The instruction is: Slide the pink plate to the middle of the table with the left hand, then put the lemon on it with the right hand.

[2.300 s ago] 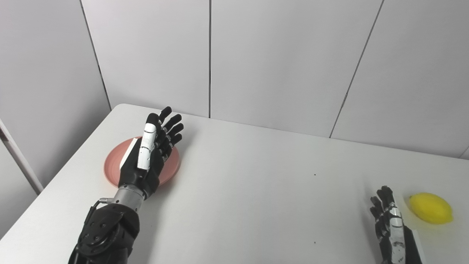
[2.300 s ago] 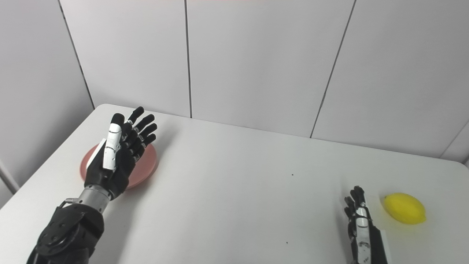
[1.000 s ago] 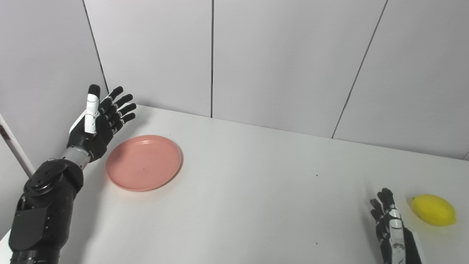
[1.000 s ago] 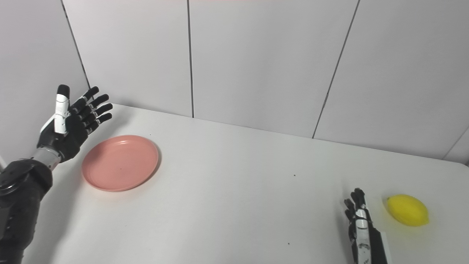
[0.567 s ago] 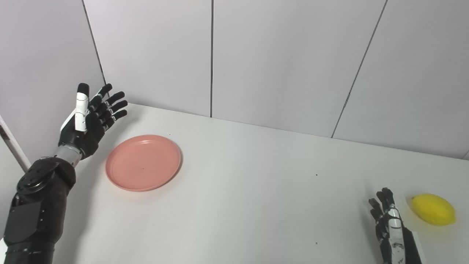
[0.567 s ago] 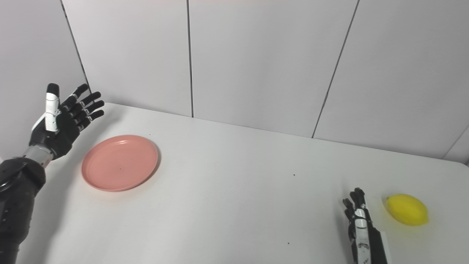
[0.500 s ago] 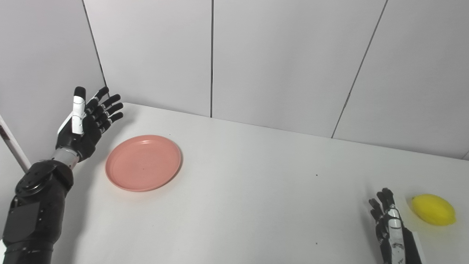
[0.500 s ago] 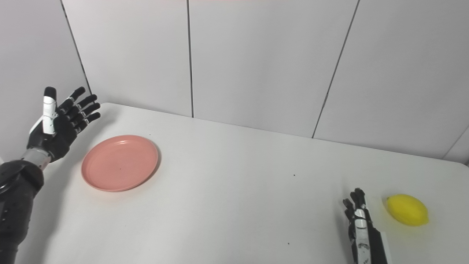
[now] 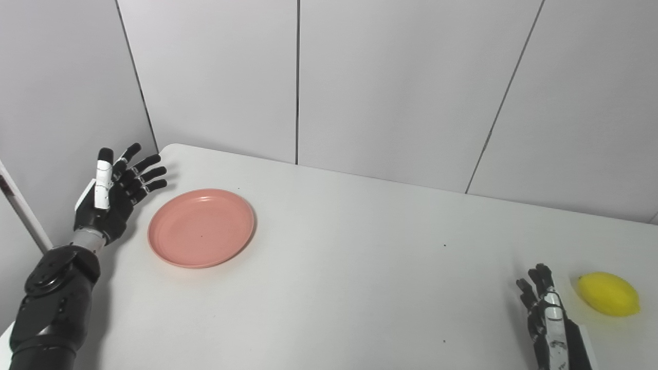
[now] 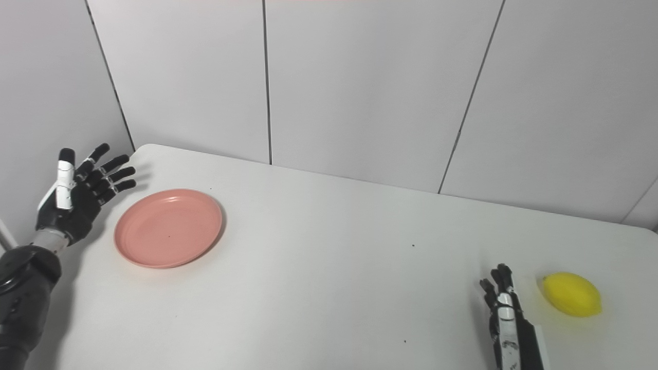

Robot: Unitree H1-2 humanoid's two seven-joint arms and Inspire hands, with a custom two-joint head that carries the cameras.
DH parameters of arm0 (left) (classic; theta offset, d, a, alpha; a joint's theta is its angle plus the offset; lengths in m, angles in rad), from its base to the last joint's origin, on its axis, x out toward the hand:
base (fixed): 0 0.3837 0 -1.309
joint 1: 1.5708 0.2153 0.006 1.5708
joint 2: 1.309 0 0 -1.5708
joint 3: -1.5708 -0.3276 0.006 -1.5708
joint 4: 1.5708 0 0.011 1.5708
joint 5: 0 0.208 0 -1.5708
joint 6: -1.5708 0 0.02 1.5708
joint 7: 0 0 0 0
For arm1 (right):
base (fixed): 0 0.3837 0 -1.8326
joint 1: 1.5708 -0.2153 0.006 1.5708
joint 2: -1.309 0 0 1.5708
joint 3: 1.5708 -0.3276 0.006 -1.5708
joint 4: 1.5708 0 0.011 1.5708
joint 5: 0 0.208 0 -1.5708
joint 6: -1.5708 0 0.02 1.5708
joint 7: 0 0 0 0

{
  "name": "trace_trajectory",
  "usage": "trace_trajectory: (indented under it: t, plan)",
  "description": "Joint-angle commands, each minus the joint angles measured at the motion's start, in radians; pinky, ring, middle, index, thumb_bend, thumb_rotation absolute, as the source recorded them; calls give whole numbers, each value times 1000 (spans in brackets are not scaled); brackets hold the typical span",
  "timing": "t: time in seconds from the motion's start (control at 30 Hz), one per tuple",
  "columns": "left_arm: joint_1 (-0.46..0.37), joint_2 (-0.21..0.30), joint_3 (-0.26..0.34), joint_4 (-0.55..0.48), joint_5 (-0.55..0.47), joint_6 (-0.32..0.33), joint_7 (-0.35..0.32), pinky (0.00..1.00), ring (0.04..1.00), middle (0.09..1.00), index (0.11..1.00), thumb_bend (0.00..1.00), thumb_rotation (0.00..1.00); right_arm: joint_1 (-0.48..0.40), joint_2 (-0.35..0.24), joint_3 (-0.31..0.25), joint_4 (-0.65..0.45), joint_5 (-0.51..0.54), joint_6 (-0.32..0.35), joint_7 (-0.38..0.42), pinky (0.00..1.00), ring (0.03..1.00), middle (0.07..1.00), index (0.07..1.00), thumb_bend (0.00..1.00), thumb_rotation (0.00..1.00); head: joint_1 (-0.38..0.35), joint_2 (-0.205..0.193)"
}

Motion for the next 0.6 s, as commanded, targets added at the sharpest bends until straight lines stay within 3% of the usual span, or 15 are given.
trace_trajectory:
  t: [0.0,0.13,0.3,0.47,0.57]
  plan:
    - [-60,41,5,14,-2,-61,-26,700,760,791,905,1000,877,45,25,9,46,9,1,-3,1000,939,972,973,673,962,1,1]
    - [-72,32,3,62,-11,-81,-45,679,732,779,909,1000,852,45,23,9,44,8,2,-3,999,935,971,970,672,970,2,2]
    - [-73,1,-10,45,-11,-58,-31,765,760,798,929,1000,895,48,21,10,39,13,9,1,1000,941,980,976,668,970,0,8]
    - [-93,-5,-37,141,11,-101,-53,789,801,818,916,981,961,50,24,10,28,14,21,-2,1000,934,975,970,670,967,-3,9]
    - [-100,-13,-48,176,3,-111,-72,753,775,791,901,993,937,49,23,9,32,19,18,2,1000,935,977,965,685,955,-4,11]
